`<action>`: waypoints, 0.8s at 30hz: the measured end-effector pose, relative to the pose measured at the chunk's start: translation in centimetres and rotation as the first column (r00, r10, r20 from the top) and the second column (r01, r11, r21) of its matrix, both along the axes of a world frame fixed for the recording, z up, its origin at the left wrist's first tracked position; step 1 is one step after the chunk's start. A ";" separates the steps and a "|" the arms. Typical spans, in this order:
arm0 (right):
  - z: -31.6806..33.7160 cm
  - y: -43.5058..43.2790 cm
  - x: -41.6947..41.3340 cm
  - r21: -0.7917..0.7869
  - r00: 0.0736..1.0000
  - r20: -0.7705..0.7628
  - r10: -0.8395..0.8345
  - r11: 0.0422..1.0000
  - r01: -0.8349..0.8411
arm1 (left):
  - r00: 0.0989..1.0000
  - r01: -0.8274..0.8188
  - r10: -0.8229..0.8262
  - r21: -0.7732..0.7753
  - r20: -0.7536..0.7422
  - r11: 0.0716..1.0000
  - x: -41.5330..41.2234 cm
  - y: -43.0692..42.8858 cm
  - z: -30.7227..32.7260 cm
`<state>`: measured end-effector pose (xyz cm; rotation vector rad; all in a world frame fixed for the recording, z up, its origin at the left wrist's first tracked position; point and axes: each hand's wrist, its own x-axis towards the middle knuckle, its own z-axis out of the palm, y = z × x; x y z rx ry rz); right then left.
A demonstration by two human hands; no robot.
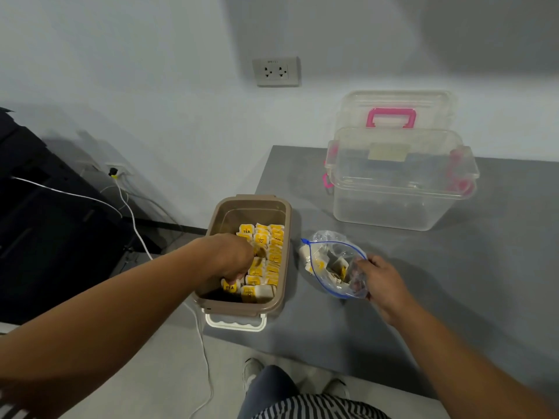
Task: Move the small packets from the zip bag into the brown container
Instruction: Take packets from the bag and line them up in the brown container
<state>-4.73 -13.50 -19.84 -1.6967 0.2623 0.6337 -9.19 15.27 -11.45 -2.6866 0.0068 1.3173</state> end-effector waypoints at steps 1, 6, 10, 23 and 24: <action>0.1 0.0 -0.1 -0.002 1.000 0.001 0.004 1.000 -0.004 | 0.999 0.039 -0.039 0.026 0.025 0.999 0.1 -0.2 0.1; 0.8 0.1 -0.1 -0.033 1.000 0.026 0.016 0.999 -0.015 | 0.987 0.145 -0.151 0.104 0.048 0.984 -0.1 -0.4 -0.3; 1.2 0.2 0.2 -0.108 0.995 0.095 0.022 0.994 -0.012 | 0.992 0.097 -0.103 0.078 0.070 0.992 -0.3 -0.2 -0.4; 9.3 8.1 0.0 -0.451 0.445 0.742 0.502 0.864 -0.224 | 0.190 -0.288 0.686 -0.628 0.702 0.723 -7.3 2.4 3.3; 9.8 9.6 -0.3 -0.480 0.356 0.747 0.562 0.826 -0.296 | 0.132 -0.329 0.716 -0.651 0.685 0.684 -8.0 2.3 2.8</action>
